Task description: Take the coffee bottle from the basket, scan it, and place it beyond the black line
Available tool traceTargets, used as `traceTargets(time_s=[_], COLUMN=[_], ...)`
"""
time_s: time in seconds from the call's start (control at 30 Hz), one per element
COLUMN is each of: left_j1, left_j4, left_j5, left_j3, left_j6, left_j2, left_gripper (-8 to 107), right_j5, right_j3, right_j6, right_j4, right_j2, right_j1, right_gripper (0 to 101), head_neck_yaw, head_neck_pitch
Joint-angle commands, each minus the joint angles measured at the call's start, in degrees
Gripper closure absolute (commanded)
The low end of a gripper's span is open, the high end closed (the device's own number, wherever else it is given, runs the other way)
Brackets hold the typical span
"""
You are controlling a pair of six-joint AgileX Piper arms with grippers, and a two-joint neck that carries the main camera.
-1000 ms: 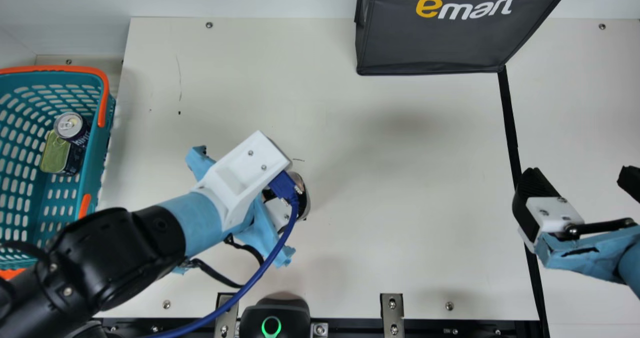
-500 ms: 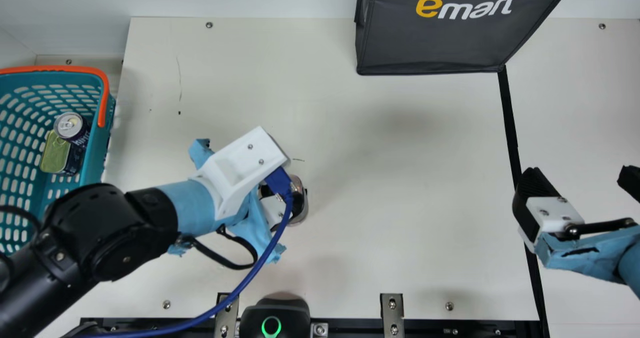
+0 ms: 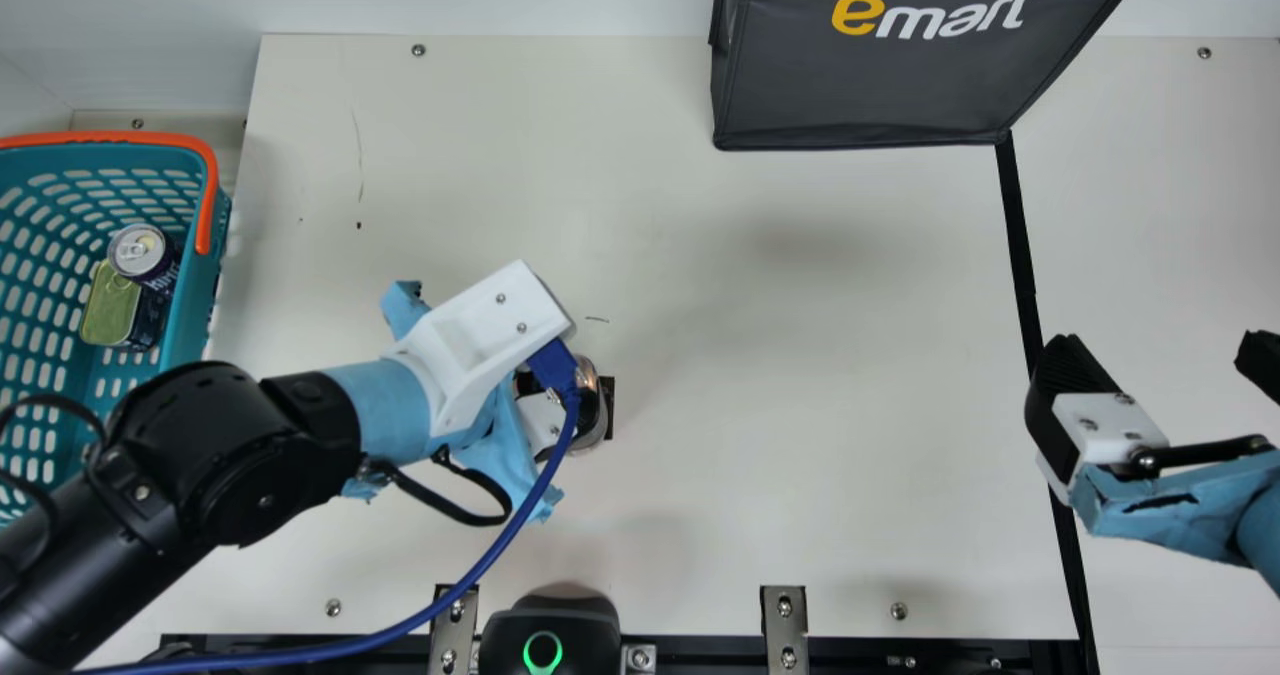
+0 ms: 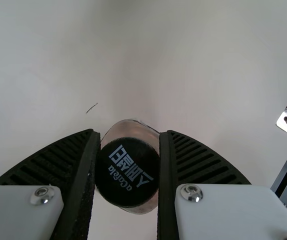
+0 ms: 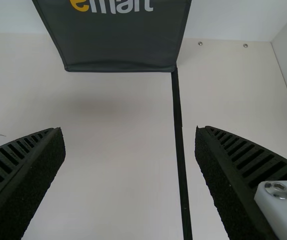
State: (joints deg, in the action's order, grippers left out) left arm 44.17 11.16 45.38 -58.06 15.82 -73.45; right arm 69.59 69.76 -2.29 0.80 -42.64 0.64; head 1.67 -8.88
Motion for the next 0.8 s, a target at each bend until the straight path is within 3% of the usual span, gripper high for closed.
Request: traceTargets(time_s=[0.0,0.37,0.77], left_j1=[0.2,1.0,-1.8], left_j4=[0.1,0.1,0.8], left_j5=[-0.2,-0.3,4.0], left_j3=[0.3,0.8,-4.0], left_j6=[0.0,-0.3,1.4], left_j2=[0.0,0.1,0.2], left_gripper=[89,89,89], right_j5=[0.0,0.0,0.0], right_j3=[0.0,0.0,0.0], right_j6=[0.0,0.0,0.0], right_j4=[0.0,0.0,0.0], right_j2=[0.0,0.0,0.0], right_j1=[0.0,0.0,0.0], right_gripper=[10,10,10], head_neck_yaw=[-0.1,-0.1,-0.1], head_neck_pitch=[1.0,1.0,1.0])
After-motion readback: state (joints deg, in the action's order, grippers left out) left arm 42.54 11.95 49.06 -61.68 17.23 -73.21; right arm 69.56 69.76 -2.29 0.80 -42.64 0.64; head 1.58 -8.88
